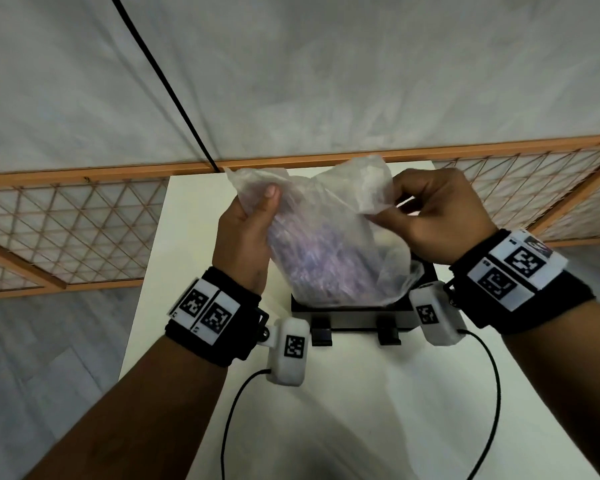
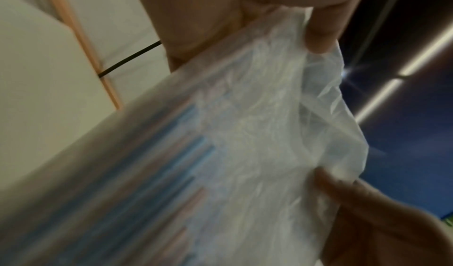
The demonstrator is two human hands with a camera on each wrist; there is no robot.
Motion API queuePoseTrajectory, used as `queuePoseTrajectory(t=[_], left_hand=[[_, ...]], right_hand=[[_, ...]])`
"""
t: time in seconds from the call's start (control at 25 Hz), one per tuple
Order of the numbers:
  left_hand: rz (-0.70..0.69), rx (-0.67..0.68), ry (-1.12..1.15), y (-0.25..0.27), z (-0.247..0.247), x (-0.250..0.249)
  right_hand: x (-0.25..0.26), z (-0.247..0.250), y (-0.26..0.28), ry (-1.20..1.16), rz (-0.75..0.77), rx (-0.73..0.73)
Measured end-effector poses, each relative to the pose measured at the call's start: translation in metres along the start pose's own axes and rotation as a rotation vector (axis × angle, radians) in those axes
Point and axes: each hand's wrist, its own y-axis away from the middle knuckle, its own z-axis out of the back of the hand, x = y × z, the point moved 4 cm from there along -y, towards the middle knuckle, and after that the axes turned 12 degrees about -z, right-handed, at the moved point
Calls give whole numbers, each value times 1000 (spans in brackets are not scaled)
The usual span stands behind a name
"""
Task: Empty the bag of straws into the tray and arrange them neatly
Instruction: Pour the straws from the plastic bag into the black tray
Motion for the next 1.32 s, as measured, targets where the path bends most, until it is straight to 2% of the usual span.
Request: queuePoseTrajectory(t=[0.08,0.16,0.2,0.28,0.36,0.52,0.56,0.68,0.76,0.88,0.96,1.04,1.16,1.24,1.32], left_hand=[[-22,7,-29,-2,3,-1],[-2,40,-59,-1,3,0],[13,63,-81,-1,1,-1],[24,101,-104,1,-4,-3],[22,128,-145,4,-12,-11],[-39,203,-182,8,-27,-27],[-51,197,-171,7,-27,-28],[-63,165,-113,2,-27,-29],[-62,159,-120,2,-26,-27],[-21,151,-59,2,-25,-22],[-1,159,9,-1,-25,-19],[-25,145,61,-7,-22,-16],[-47,224,31,-14,-12,-3],[39,317,34,-14,-9,15],[127,353,27,-15,-7,34]], right_hand=[[2,4,-1,47,5,0],[-2,4,0,198,-5,49],[-3,6,0,236,-10,20],[-4,12,-1,238,-37,-43],[-3,11,0,202,-63,17],[11,13,2,73,-60,25],[13,15,1,-16,-71,58],[13,19,-1,-335,-120,281],[9,21,-2,-420,-175,336],[9,19,-6,-315,-190,237],[17,21,-6,-249,-81,98],[27,24,-6,-242,-5,23],[37,20,-6,-323,-64,124],[41,17,-5,-359,-101,179],[41,13,-6,-302,-109,180]])
